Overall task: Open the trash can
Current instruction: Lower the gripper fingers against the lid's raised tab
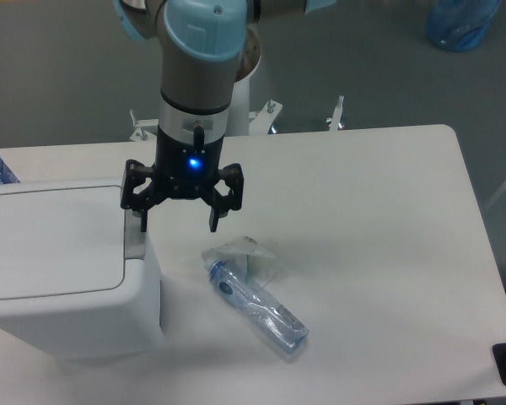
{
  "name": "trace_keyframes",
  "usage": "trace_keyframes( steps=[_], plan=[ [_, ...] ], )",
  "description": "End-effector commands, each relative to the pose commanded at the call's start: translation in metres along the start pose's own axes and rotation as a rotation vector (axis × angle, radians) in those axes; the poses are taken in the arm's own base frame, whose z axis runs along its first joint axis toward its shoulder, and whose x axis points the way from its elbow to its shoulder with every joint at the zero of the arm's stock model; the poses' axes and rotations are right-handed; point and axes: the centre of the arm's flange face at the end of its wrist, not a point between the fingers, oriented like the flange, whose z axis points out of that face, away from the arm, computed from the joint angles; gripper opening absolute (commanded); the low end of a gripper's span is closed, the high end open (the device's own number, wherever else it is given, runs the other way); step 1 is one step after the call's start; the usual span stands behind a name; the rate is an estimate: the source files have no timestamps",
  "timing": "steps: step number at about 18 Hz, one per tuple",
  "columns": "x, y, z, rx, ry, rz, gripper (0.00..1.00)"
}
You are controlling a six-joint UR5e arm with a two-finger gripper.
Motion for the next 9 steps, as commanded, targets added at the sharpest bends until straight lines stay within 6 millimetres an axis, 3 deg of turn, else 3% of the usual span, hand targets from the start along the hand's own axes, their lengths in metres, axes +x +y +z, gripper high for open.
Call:
trace_keyframes(
  steps=[9],
  plan=[
    [0.0046, -0.0011, 0.0102, -0.015, 0.005, 0.008, 1.0]
  ],
)
